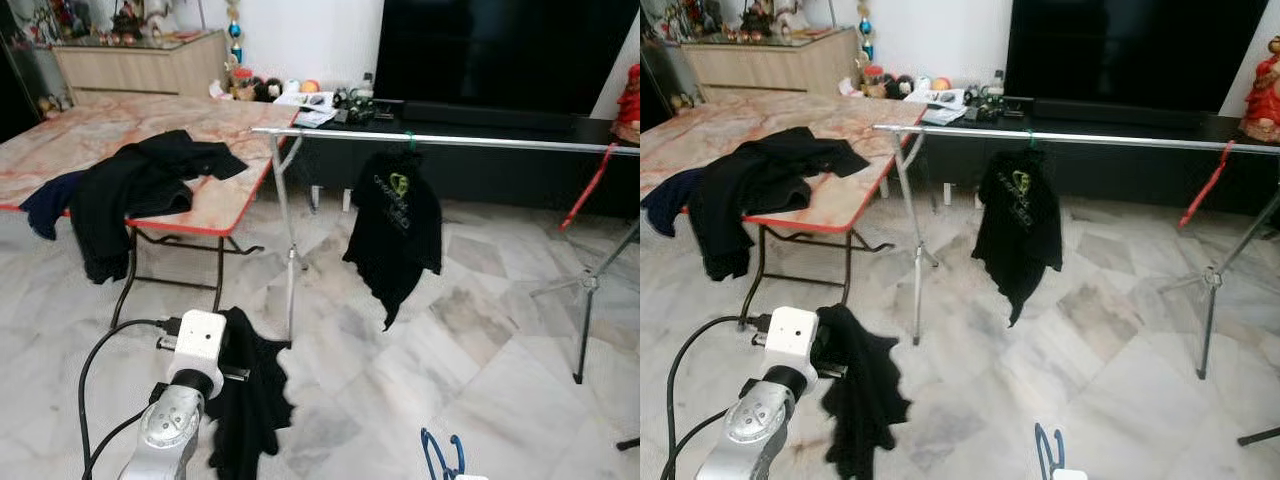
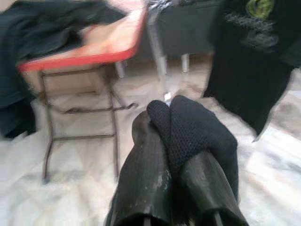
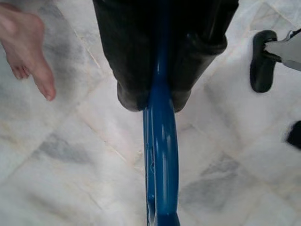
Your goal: Hang hanger
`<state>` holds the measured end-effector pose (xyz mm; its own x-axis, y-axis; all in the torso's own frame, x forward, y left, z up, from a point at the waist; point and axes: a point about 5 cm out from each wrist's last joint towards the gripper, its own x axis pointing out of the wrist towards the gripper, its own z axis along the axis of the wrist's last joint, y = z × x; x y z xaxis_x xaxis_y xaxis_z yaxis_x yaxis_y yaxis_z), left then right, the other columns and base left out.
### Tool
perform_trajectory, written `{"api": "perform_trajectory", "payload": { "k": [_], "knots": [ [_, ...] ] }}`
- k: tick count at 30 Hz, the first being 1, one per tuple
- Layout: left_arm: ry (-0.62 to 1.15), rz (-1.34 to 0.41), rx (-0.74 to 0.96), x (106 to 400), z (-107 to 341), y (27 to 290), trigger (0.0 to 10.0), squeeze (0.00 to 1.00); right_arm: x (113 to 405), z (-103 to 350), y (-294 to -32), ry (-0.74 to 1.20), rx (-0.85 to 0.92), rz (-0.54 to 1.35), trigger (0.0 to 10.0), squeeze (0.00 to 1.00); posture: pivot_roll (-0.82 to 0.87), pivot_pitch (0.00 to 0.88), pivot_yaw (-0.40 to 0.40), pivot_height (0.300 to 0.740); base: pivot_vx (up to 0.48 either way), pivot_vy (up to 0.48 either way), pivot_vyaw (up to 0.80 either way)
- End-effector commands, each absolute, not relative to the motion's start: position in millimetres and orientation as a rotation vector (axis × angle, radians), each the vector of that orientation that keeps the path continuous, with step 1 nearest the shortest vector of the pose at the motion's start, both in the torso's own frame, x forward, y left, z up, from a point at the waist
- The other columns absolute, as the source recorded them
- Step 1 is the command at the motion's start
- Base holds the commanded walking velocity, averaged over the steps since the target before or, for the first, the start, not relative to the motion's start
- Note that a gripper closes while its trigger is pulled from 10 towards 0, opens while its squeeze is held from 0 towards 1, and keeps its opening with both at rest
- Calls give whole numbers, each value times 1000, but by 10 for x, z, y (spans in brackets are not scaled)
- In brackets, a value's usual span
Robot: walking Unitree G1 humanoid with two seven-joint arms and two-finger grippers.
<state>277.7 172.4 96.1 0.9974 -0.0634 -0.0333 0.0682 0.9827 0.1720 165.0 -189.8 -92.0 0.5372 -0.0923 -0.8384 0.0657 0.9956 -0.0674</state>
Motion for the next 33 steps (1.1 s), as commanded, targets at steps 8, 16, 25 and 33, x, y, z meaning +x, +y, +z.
{"api": "perform_trajectory", "payload": {
  "k": [8,16,25,33],
  "knots": [
    [12,-44,186,2787,1031,1809,10000,0,1768,-878,-1804,968,-12,-66,10000,0,219,0,-13,740,0,480,0],
    [15,-35,191,2768,1043,1861,10000,0,1773,-877,-1801,969,-14,-54,10000,0,223,0,-15,740,0,480,0],
    [16,-18,199,2764,1052,1917,10000,0,1767,-879,-1805,971,-14,-48,10000,0,223,0,-17,740,0,480,0],
    [14,-19,209,2752,1052,1938,10000,0,1753,-886,-1810,981,-20,-46,10000,0,225,0,-17,740,0,363,0]
  ]
}}
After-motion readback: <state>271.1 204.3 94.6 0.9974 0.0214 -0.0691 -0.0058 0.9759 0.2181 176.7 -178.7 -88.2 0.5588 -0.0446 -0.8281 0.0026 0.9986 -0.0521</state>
